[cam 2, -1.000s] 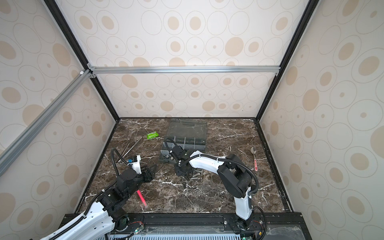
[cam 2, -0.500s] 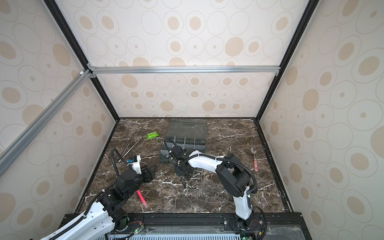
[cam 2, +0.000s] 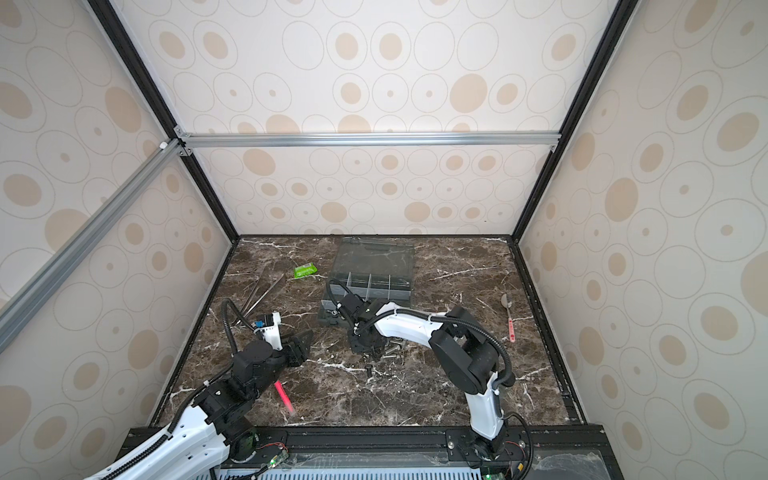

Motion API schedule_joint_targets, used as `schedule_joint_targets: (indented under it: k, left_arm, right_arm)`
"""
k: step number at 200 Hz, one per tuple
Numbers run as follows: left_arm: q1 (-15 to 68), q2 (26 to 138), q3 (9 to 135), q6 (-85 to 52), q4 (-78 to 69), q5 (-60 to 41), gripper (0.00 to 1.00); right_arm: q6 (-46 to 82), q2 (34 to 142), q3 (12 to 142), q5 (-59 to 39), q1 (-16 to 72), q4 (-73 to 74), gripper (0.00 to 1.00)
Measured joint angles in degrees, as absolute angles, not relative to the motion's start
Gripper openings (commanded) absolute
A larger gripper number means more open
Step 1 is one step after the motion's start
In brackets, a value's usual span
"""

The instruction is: Sort the screws and nuts into containers

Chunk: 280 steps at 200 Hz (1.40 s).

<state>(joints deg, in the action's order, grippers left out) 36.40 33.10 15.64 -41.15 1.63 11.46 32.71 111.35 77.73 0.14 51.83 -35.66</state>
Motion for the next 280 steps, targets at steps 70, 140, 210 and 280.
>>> schedule_joint_targets:
  k: [70,140,210,280]
  left_arm:
    - [36.4,33.1,15.4,-41.2,1.7,11.4,0.67]
    - [36.4,33.1,15.2,-41.1,1.8,11.5,0.67]
    - [36.4,33.9,15.2,-41.1,1.8,11.4,0.68]
    - [36.4,33.2,15.2,-41.1,1.8,11.5,0.67]
  right_arm:
    - [33.1,112.4,77.7,0.7,52.9,-35.9,0.27]
    - [33.2,114.8,79.5,1.3,53.9,-37.0,0.25]
    - [33.3,115.2,80.1,1.7,54.0,-37.3,0.15]
    - [32.9,113.7,80.1,1.7,53.9,-36.8,0.13]
